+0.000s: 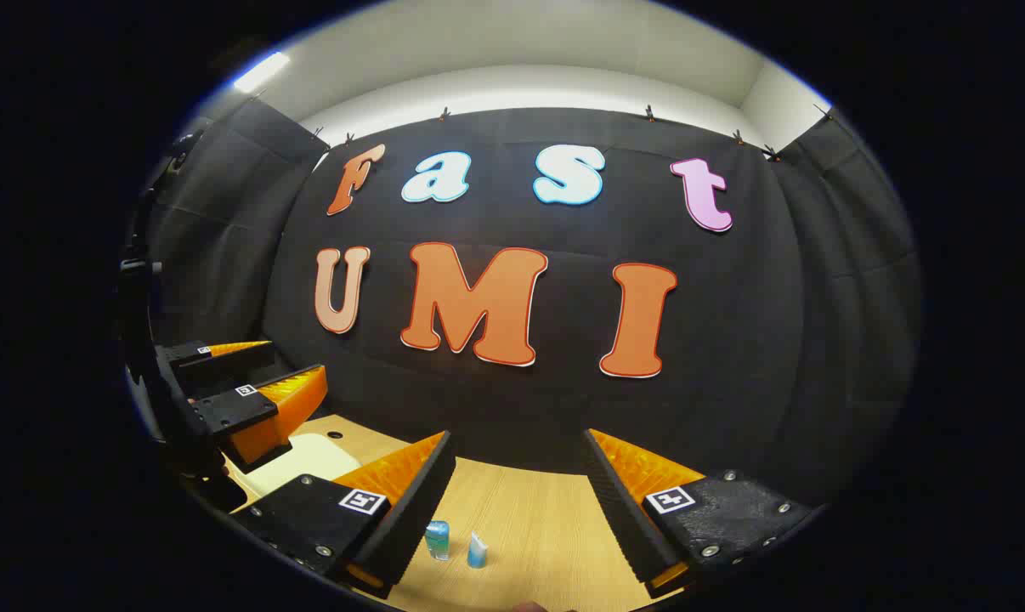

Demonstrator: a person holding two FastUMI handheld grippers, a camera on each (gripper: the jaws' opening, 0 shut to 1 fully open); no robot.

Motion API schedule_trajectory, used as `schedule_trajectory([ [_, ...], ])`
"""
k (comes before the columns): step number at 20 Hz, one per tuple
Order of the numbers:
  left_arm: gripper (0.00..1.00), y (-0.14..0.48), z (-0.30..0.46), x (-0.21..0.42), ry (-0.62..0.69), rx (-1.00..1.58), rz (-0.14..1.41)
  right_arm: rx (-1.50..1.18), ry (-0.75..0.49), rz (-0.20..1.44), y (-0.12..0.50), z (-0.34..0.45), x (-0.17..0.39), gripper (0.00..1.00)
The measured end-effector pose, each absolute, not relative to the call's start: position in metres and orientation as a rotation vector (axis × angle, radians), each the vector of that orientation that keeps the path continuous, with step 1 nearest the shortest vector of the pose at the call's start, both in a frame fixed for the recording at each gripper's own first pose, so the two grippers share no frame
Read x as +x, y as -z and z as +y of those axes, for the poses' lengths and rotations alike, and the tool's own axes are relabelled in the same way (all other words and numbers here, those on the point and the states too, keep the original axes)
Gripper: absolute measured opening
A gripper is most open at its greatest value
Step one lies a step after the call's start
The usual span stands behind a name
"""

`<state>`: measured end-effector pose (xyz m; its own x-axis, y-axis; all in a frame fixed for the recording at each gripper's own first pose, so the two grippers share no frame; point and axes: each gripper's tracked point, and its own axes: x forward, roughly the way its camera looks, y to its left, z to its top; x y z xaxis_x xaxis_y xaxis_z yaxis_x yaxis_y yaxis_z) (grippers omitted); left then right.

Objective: First open the suitcase, pack the skin care products into it, and then close the suitcase.

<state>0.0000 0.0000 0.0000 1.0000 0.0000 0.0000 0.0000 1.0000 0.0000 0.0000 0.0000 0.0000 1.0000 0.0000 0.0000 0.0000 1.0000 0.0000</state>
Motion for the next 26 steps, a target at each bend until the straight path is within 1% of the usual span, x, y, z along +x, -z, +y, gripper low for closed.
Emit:
schedule_trajectory([
  [3, 1.0, 0.002, -0.007, -0.007, -0.033, 0.021, -0.002, 0.042, -0.035, 0.005, 0.008, 0.004, 0.0, 0.96],
  [5, 0.98, 0.005, -0.007, -0.009, -0.066, 0.036, 0.001, 0.056, -0.056, 0.004, 0.013, 0.005, 0.0, 0.95],
  [7, 0.98, 0.01, -0.013, -0.014, -0.069, 0.042, 0.02, 0.04, -0.07, 0.013, 0.018, 0.006, 0.002, 0.95],
  [11, 0.98, 0.011, -0.014, -0.004, -0.048, 0.06, 0.025, 0.067, -0.058, 0.017, 0.015, 0.003, 0.004, 0.95],
  [15, 0.98, 0.009, -0.003, 0.006, -0.029, 0.061, 0.013, 0.091, -0.011, 0.027, 0.013, 0.004, 0.013, 0.95],
  [16, 1.0, 0.012, -0.002, 0.008, -0.021, 0.063, 0.021, 0.095, -0.009, 0.02, 0.01, 0.006, 0.013, 0.95],
  [17, 0.98, 0.015, 0.002, 0.01, -0.018, 0.067, 0.025, 0.088, -0.001, 0.013, 0.009, 0.007, 0.014, 0.95],
  [18, 0.98, 0.018, 0.002, 0.011, -0.006, 0.074, 0.031, 0.08, 0.007, 0.014, 0.009, 0.006, 0.015, 0.95],
  [22, 0.98, 0.042, 0.006, 0.013, 0.045, 0.137, 0.076, 0.063, 0.029, 0.035, 0.014, 0.008, 0.015, 0.95],
  [26, 0.98, 0.084, 0.003, 0.014, 0.105, 0.228, 0.148, 0.038, 0.063, 0.047, 0.018, -0.001, 0.016, 0.95],
])
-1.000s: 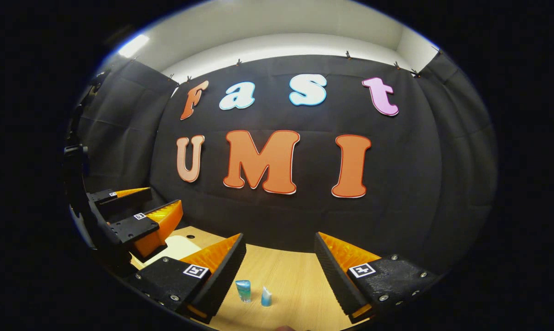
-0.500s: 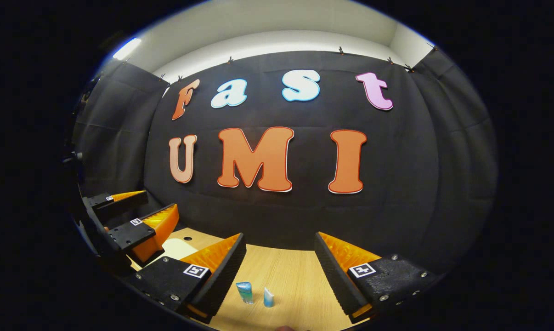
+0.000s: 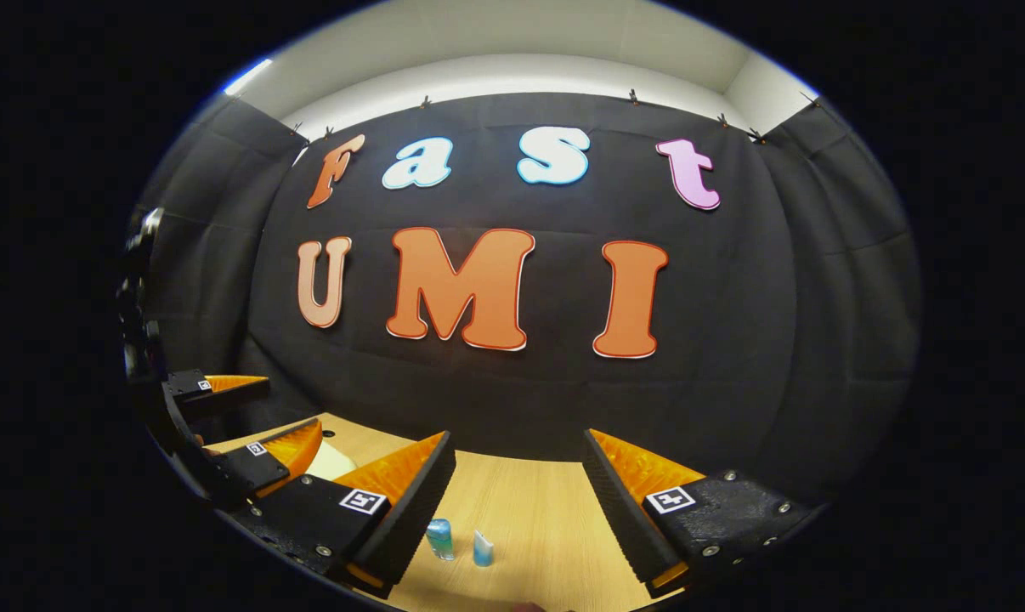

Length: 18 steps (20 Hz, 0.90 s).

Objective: First open the suitcase, pack the skin care products into it, and then close the suitcase.

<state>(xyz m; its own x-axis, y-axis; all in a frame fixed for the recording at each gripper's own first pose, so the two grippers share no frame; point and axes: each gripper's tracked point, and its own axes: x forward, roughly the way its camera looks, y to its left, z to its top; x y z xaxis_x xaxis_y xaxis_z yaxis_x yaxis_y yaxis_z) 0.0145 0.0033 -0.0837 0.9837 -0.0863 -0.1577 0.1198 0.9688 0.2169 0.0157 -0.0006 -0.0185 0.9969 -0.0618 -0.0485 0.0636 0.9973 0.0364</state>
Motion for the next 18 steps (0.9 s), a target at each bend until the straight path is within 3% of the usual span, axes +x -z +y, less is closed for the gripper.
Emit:
schedule_trajectory([
  [18, 0.97, 0.286, 0.013, -0.003, 0.341, 0.759, 0.444, 0.021, 0.186, 0.11, 0.044, -0.043, 0.012, 0.95],
])
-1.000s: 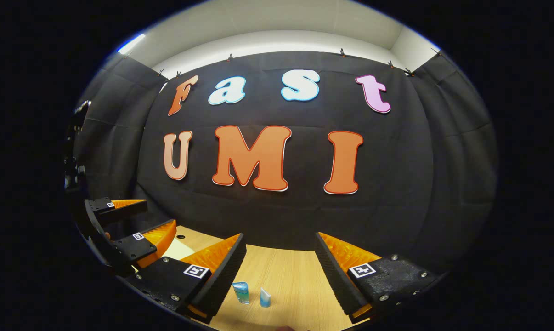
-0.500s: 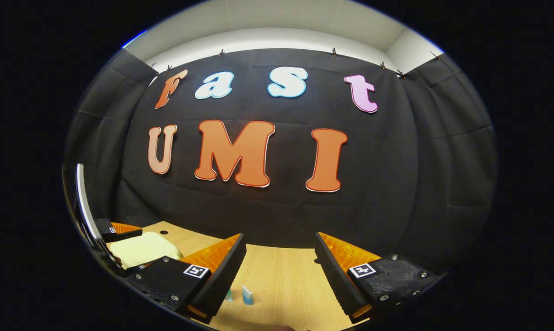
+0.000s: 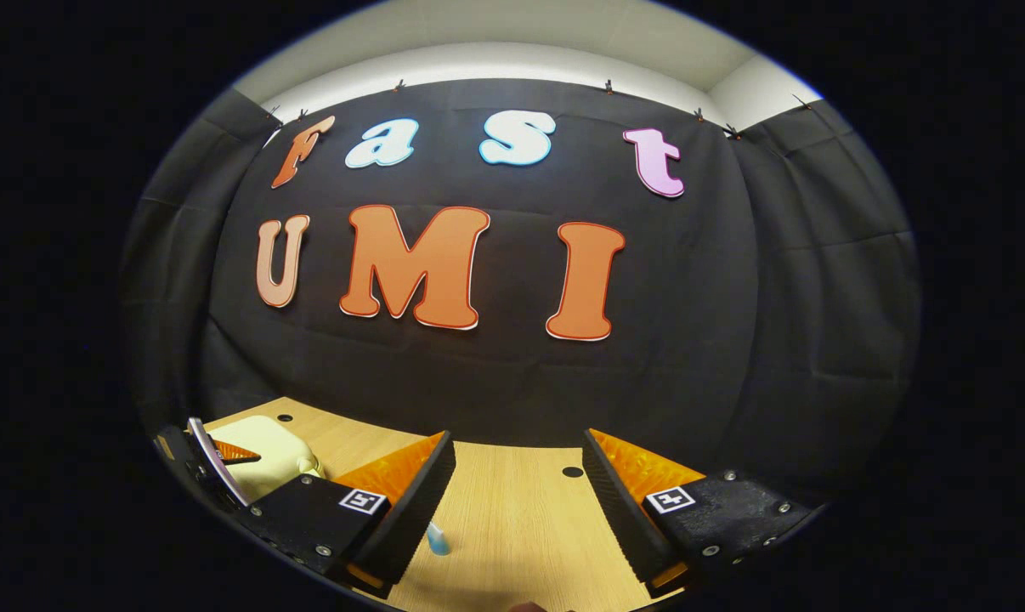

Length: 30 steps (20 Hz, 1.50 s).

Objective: First open the suitcase, pack the skin care products into it, and then close the suitcase.

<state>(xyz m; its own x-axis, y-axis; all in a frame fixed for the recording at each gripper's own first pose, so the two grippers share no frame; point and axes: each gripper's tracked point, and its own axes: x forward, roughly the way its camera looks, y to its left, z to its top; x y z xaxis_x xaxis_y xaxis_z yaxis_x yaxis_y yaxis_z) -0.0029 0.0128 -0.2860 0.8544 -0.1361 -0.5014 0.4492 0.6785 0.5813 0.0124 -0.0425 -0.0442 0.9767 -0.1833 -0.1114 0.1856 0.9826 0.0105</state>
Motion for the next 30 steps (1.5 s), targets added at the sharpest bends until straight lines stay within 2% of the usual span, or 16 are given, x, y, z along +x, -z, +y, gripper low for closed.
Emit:
schedule_trajectory([
  [6, 0.97, 0.322, 0.021, -0.017, 0.388, 0.9, 0.517, 0.035, 0.193, 0.124, 0.052, -0.043, 0.012, 0.95],
  [7, 0.95, 0.324, 0.023, -0.016, 0.391, 0.925, 0.521, 0.037, 0.195, 0.125, 0.053, -0.043, 0.011, 0.95],
  [8, 0.89, 0.327, 0.025, -0.015, 0.392, 0.954, 0.525, 0.038, 0.197, 0.126, 0.054, -0.044, 0.011, 0.95],
  [11, 0.89, 0.335, 0.026, -0.012, 0.413, 1.054, 0.511, 0.043, 0.197, 0.131, 0.057, -0.043, 0.009, 0.95],
  [12, 0.81, 0.338, 0.025, -0.011, 0.423, 1.089, 0.507, 0.044, 0.196, 0.131, 0.058, -0.042, 0.009, 0.95],
  [13, 0.78, 0.34, 0.025, -0.01, 0.433, 1.117, 0.505, 0.044, 0.196, 0.131, 0.058, -0.042, 0.009, 0.95],
  [15, 0.78, 0.349, 0.023, -0.005, 0.452, 1.168, 0.507, 0.043, 0.194, 0.131, 0.059, -0.04, 0.009, 0.95],
  [17, 0.57, 0.358, 0.023, -0.004, 0.471, 1.208, 0.521, 0.04, 0.193, 0.13, 0.059, -0.04, 0.008, 0.95],
  [18, 0.57, 0.356, 0.021, 0.0, 0.469, 1.242, 0.493, 0.038, 0.193, 0.13, 0.059, -0.04, 0.008, 0.95],
  [20, 0.13, 0.368, 0.021, 0.007, 0.476, 1.264, 0.511, 0.035, 0.192, 0.133, 0.06, -0.039, 0.006, 0.95],
  [22, 0.16, 0.35, 0.021, -0.006, 0.469, 1.221, 0.516, 0.03, 0.192, 0.132, 0.058, -0.039, 0.005, 0.95],
  [23, 0.16, 0.366, 0.015, 0.011, 0.458, 1.188, 0.484, 0.028, 0.193, 0.132, 0.059, -0.04, 0.005, 0.95],
  [24, 0.02, 0.374, 0.016, 0.013, 0.445, 1.167, 0.499, 0.027, 0.193, 0.133, 0.059, -0.04, 0.005, 0.95],
  [30, 0.02, 0.342, 0.02, -0.001, 0.367, 0.987, 0.467, 0.023, 0.173, 0.14, 0.058, -0.027, 0.013, 0.95],
])
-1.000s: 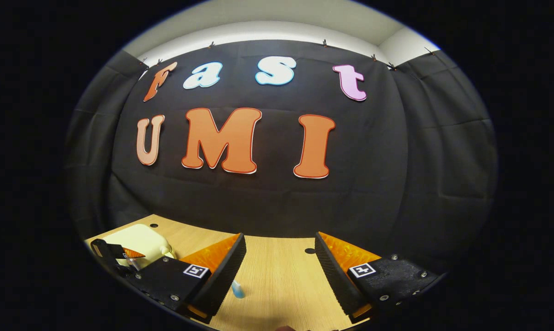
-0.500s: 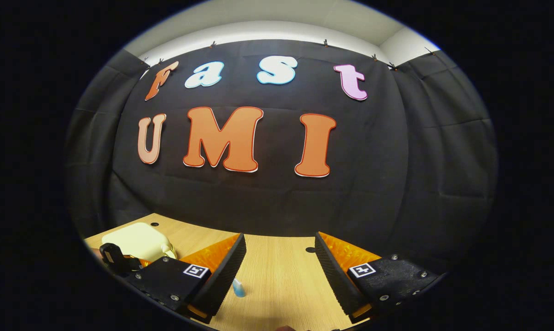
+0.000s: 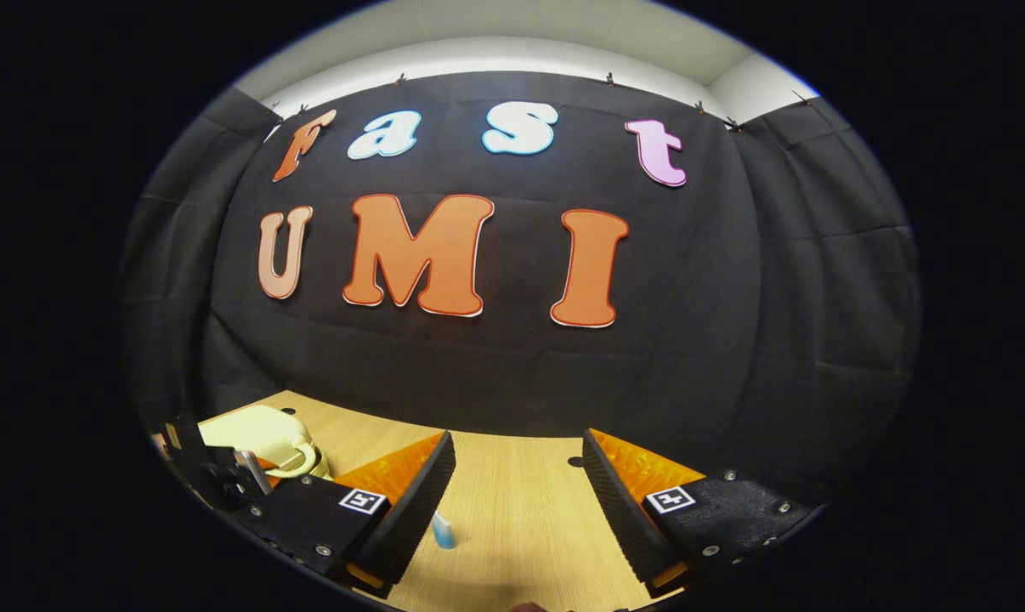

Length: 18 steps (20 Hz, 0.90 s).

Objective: First open the suitcase, pack the skin care products into it, and then close the suitcase.

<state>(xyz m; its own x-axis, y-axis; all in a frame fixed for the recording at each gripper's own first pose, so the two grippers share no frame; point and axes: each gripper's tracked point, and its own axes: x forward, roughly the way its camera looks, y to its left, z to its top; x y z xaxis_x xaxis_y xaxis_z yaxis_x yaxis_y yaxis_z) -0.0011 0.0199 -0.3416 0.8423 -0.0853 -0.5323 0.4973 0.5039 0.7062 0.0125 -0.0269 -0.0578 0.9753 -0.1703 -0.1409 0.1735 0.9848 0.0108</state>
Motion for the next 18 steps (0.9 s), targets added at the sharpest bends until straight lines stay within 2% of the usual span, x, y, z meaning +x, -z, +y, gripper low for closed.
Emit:
schedule_trajectory([
  [7, 0.02, 0.314, 0.039, 0.01, 0.19, 0.761, 0.416, 0.001, 0.128, 0.146, 0.055, 0.0, 0.025, 0.95],
  [10, 0.05, 0.309, 0.052, 0.013, 0.111, 0.685, 0.398, -0.004, 0.109, 0.149, 0.054, 0.013, 0.029, 0.95],
  [11, 0.02, 0.307, 0.056, 0.01, 0.082, 0.664, 0.386, -0.007, 0.105, 0.15, 0.054, 0.017, 0.031, 0.95],
  [18, 0.02, 0.305, 0.075, 0.011, -0.069, 0.491, 0.366, -0.01, 0.076, 0.161, 0.05, 0.053, 0.042, 0.95],
])
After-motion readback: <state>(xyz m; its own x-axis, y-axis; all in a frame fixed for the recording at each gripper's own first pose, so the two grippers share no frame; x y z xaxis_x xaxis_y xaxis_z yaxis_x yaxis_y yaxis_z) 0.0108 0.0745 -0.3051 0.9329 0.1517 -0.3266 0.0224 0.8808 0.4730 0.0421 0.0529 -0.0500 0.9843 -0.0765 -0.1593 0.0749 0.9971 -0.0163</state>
